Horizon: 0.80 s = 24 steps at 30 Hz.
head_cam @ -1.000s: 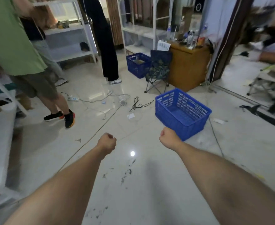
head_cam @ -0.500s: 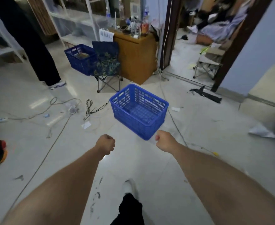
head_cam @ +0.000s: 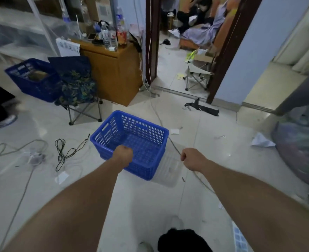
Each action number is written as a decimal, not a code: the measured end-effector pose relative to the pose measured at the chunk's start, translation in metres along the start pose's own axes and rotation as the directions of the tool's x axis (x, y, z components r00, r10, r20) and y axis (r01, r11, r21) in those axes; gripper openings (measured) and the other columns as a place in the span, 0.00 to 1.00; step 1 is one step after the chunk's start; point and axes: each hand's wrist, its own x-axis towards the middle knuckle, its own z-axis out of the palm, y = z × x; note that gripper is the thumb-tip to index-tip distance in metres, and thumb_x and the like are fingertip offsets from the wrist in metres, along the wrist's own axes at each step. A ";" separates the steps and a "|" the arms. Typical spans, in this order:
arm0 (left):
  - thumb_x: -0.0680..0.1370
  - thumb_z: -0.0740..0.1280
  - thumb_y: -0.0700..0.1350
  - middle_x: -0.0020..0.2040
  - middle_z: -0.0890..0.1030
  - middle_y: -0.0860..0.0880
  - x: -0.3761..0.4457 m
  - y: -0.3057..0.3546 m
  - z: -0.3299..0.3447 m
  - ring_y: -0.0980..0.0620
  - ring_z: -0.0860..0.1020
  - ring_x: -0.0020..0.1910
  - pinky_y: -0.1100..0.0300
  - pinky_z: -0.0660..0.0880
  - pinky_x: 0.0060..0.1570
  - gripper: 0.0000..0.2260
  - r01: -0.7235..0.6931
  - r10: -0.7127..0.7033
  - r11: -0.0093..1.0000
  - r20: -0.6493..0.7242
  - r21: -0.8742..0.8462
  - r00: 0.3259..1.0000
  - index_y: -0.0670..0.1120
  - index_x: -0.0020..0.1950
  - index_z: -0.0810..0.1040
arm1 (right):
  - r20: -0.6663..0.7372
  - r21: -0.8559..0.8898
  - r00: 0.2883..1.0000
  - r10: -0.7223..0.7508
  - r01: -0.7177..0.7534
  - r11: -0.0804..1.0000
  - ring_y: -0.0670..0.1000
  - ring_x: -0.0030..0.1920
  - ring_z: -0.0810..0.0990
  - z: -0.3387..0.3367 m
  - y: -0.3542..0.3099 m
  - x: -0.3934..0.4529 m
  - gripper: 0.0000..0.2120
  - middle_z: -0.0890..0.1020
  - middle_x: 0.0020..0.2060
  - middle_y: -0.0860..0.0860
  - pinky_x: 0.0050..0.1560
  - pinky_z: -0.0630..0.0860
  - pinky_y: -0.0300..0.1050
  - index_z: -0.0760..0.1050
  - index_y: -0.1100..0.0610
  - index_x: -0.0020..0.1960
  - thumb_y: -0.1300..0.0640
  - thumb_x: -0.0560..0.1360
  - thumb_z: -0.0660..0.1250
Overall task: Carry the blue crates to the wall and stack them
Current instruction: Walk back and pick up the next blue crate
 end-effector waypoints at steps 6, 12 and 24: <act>0.76 0.58 0.37 0.33 0.68 0.46 0.070 0.044 -0.014 0.47 0.69 0.35 0.53 0.70 0.38 0.13 0.085 -0.079 0.994 -0.082 0.062 0.993 0.46 0.32 0.63 | -0.023 -0.008 0.998 -0.050 0.050 0.999 0.57 0.49 0.79 -0.017 -0.017 0.107 0.10 0.75 0.55 0.57 0.50 0.76 0.47 0.75 0.54 0.43 0.67 0.73 0.59; 0.78 0.59 0.39 0.39 0.73 0.47 0.142 0.094 -0.050 0.53 0.71 0.32 0.57 0.74 0.39 0.11 0.141 -0.112 0.977 -0.174 0.161 0.978 0.46 0.35 0.69 | 0.035 -0.042 0.985 -0.172 0.173 0.984 0.59 0.56 0.76 -0.038 -0.055 0.225 0.11 0.73 0.46 0.55 0.57 0.75 0.50 0.77 0.59 0.55 0.66 0.75 0.61; 0.77 0.60 0.35 0.46 0.76 0.43 0.271 0.106 -0.079 0.49 0.75 0.38 0.55 0.76 0.42 0.11 0.307 -0.304 0.952 -0.108 0.009 0.946 0.46 0.36 0.69 | 0.159 -0.105 0.968 -0.194 0.212 0.972 0.55 0.48 0.72 -0.042 -0.127 0.369 0.12 0.70 0.57 0.57 0.46 0.73 0.49 0.76 0.57 0.52 0.69 0.74 0.61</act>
